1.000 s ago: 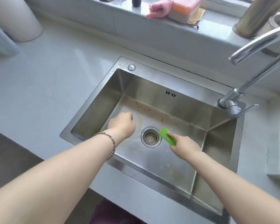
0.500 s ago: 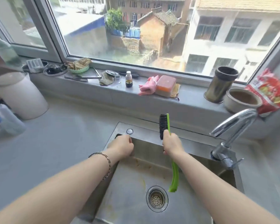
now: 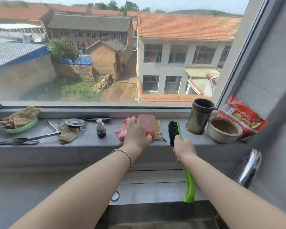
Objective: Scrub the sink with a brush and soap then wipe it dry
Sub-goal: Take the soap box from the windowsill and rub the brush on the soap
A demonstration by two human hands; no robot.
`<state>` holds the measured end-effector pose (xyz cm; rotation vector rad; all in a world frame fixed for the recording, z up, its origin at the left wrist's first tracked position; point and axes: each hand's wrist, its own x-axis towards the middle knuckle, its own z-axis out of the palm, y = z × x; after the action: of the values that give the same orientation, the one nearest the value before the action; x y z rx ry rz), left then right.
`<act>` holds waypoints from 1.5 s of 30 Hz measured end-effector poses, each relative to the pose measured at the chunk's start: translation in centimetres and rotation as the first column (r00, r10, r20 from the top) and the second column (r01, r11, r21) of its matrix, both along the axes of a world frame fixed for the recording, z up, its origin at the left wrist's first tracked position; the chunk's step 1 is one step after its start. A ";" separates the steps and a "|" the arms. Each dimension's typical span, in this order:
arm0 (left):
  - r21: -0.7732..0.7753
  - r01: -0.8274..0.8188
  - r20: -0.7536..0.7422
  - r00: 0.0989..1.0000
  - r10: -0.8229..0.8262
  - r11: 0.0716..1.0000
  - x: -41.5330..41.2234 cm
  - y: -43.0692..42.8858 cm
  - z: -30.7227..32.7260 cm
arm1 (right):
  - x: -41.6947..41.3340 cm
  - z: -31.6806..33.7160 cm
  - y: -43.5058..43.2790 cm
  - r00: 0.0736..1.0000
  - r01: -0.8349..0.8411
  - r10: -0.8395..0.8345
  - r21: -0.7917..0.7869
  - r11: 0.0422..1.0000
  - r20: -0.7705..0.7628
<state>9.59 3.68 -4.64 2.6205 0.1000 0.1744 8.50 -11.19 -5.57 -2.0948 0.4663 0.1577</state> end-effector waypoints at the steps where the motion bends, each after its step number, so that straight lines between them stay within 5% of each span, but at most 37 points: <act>1: 0.075 0.011 -0.013 1.000 -0.010 0.997 1.6 -0.5 0.0 | 1.1 -0.2 -0.2 1.000 0.007 -0.007 -0.002 1.000 -0.004; 4: 0.317 0.038 -0.148 0.989 0.010 0.948 6.2 -2.1 -0.9 | 3.3 -0.8 -1.1 1.000 0.008 -0.008 -0.016 1.000 -0.002; 7: 0.400 -0.023 -0.310 0.937 0.159 0.916 9.2 -3.3 -3.0 | 4.6 -2.0 -2.0 0.999 0.014 -0.015 -0.023 1.000 -0.047; 14: 0.482 -0.085 -0.323 0.908 0.267 0.872 11.1 -4.1 -4.1 | 7.1 -3.5 -2.7 0.985 0.133 -0.116 0.124 0.983 -0.131; 18: 0.204 -0.196 -0.320 0.913 0.255 0.959 10.2 -3.4 -1.6 | 6.8 -2.9 -2.2 0.987 0.132 -0.116 0.151 0.980 -0.110; 23: -0.152 -0.287 -0.205 0.945 0.254 0.946 8.7 -2.1 -0.6 | 5.1 -1.5 -1.8 0.991 0.120 -0.109 0.160 0.980 -0.075; 26: -0.622 -0.270 -0.211 0.962 0.175 0.735 6.3 -2.0 0.7 | 3.5 -0.7 -1.7 0.995 0.097 -0.091 0.154 0.983 -0.043; 28: -0.706 -0.247 -0.185 0.969 0.164 0.664 2.8 -1.8 1.4 | 1.6 -0.4 -1.4 0.999 0.050 -0.048 0.121 0.991 -0.019; 34: -0.352 -0.246 -0.119 0.969 0.218 0.903 -11.1 1.8 -2.9 | -5.5 -1.7 1.5 0.992 -0.094 0.098 0.068 0.993 -0.073; 45: 0.110 -0.541 -0.243 0.799 0.550 0.834 -32.8 11.4 -17.9 | -20.8 -10.5 10.5 0.827 -0.502 0.474 -0.014 0.865 -0.302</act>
<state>-23.24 15.08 -22.56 2.5628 0.9643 0.0155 -12.31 -0.72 -16.09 -2.2566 0.0908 0.7677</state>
